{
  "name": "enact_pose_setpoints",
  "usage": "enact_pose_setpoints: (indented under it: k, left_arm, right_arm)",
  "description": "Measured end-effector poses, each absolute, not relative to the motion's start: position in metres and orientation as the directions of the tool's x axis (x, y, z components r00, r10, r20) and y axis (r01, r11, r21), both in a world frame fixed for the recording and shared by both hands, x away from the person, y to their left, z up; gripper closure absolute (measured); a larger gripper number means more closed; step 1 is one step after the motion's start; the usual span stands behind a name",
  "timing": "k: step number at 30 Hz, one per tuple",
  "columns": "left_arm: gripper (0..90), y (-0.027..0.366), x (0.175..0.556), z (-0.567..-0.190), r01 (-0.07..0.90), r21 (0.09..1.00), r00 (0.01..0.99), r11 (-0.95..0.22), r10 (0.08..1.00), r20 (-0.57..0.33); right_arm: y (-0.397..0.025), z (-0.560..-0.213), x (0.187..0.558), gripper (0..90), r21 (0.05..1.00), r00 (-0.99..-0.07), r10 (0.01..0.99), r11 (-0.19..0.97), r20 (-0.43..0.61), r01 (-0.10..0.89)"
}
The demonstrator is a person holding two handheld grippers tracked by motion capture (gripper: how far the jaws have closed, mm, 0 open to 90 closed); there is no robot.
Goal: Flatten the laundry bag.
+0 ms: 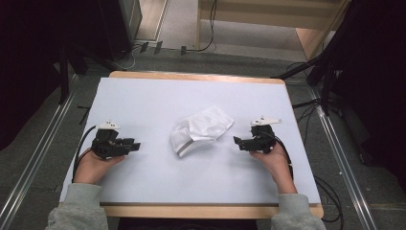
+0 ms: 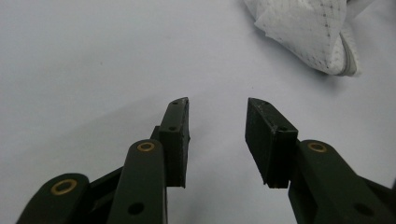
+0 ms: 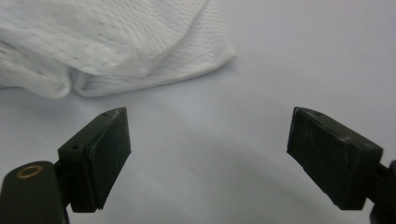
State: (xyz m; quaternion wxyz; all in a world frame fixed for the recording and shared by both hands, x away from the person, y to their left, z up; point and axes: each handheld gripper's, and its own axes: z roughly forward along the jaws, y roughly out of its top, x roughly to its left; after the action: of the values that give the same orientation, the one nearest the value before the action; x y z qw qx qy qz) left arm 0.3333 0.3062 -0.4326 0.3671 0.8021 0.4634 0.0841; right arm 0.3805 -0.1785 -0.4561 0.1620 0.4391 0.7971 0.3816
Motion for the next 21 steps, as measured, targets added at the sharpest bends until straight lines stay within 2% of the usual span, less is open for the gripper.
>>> enact_pose_setpoints:
  k: [2,6,8,11,13,16,21]
  left_arm:
    - [58.9,0.304,0.335,-0.434,0.668,0.671,0.572,-0.322,0.799,-0.186]
    - [57.8,0.299,0.344,-0.438,0.706,0.636,0.569,-0.312,0.784,-0.247]
    - [53.7,0.295,0.347,-0.439,0.692,0.646,0.580,-0.322,0.781,-0.232]
    - [50.6,0.289,0.351,-0.439,0.701,0.636,0.585,-0.324,0.771,-0.252]
    - [48.0,0.284,0.354,-0.441,0.709,0.626,0.585,-0.326,0.767,-0.263]
    - [44.4,0.277,0.356,-0.442,0.708,0.620,0.600,-0.339,0.752,-0.273]
    - [44.1,0.272,0.356,-0.440,0.676,0.642,0.629,-0.362,0.737,-0.246]
  right_arm:
    - [-0.178,-0.457,0.380,14.3,0.748,-0.582,0.807,0.324,0.101,0.579]
    - [-0.174,-0.456,0.382,14.3,0.757,-0.581,0.810,0.331,0.078,0.564]
    - [-0.173,-0.457,0.385,15.1,0.754,-0.575,0.814,0.327,0.081,0.569]
    - [-0.172,-0.460,0.391,23.9,0.741,-0.591,0.801,0.339,0.096,0.580]
    - [-0.173,-0.462,0.395,24.4,0.732,-0.602,0.790,0.345,0.111,0.588]
    - [-0.175,-0.459,0.400,30.0,0.734,-0.591,0.792,0.309,0.154,0.604]
    - [-0.171,-0.457,0.400,33.4,0.727,-0.616,0.771,0.327,0.164,0.603]
